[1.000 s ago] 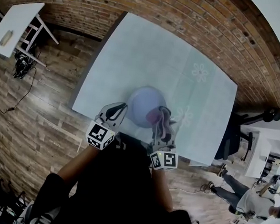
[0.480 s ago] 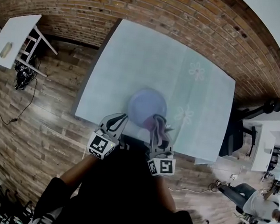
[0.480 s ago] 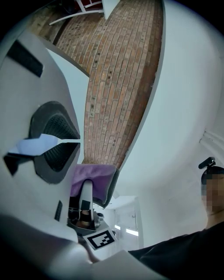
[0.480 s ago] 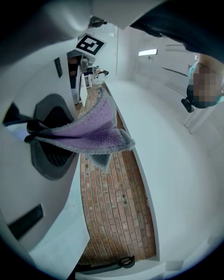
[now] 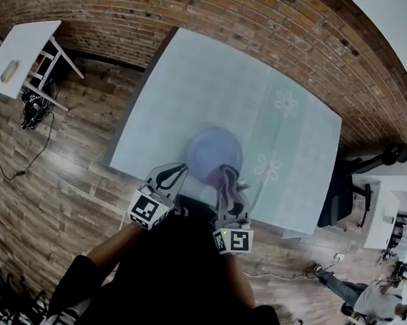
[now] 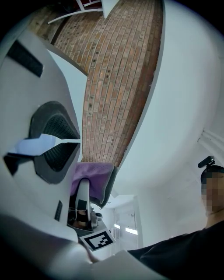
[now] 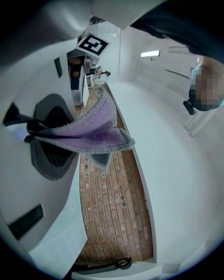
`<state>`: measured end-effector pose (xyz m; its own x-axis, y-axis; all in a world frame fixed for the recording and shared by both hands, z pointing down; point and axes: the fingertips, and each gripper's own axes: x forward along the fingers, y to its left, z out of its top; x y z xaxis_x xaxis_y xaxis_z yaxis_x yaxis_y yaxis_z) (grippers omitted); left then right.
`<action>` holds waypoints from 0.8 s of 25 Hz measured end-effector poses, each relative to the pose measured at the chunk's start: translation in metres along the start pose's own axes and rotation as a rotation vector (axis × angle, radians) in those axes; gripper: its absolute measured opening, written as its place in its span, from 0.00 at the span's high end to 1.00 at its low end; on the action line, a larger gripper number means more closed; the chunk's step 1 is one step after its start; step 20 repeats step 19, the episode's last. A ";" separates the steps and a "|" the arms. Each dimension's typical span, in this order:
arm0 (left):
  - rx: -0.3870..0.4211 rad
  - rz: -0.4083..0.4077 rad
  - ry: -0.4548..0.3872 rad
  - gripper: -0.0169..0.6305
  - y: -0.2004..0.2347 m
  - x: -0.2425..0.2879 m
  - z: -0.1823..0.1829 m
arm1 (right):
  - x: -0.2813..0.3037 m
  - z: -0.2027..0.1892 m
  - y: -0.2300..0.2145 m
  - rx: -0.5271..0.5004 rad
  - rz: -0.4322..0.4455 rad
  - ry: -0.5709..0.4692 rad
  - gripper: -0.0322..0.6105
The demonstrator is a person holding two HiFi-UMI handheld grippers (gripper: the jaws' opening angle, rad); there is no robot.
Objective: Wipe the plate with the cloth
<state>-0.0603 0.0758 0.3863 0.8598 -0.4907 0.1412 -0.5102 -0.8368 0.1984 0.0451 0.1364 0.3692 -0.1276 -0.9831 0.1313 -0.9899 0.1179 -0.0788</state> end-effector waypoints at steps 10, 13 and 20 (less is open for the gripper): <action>0.005 0.001 -0.001 0.90 -0.004 -0.002 -0.001 | -0.003 -0.001 0.001 -0.002 -0.005 0.000 0.85; 0.009 0.006 -0.001 0.90 -0.006 -0.003 -0.002 | -0.004 -0.002 0.001 0.004 -0.003 0.000 0.85; -0.002 0.004 0.000 0.90 -0.004 -0.005 -0.002 | -0.004 -0.005 0.004 -0.001 -0.001 0.008 0.85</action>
